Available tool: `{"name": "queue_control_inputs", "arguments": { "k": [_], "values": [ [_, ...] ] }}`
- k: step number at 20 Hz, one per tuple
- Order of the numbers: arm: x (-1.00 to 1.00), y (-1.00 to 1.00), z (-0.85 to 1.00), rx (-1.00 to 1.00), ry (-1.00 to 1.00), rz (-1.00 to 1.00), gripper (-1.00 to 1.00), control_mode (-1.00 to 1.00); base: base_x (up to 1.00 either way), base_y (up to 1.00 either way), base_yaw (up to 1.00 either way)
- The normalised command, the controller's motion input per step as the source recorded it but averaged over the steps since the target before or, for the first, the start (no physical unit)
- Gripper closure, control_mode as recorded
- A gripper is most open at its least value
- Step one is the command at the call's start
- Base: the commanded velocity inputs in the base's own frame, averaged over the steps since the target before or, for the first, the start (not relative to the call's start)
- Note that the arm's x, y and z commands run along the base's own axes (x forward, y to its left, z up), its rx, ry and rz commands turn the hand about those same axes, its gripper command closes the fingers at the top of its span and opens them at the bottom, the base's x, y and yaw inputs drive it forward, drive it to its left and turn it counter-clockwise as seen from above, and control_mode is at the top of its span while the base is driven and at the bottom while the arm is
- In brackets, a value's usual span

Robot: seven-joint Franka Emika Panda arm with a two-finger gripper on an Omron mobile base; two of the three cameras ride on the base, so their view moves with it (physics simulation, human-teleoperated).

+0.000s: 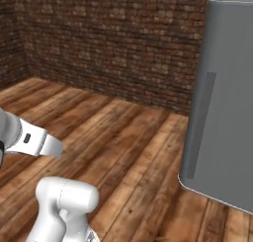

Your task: Retrieve the sausage and cheese from the fridge and place them on the cutting board on the counter.

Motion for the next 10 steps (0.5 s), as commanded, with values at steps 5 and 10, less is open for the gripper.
{"name": "queue_control_inputs", "arguments": {
  "k": [5, 10],
  "values": [
    [0.00, 0.00, 0.00, 0.00, 0.00, 0.00, -1.00, 1.00, 1.00, 0.00, 0.00],
    [0.00, 0.00, 0.00, 0.00, 0.00, 0.00, -1.00, 1.00, 1.00, 0.02, -0.01]
  ]
}}
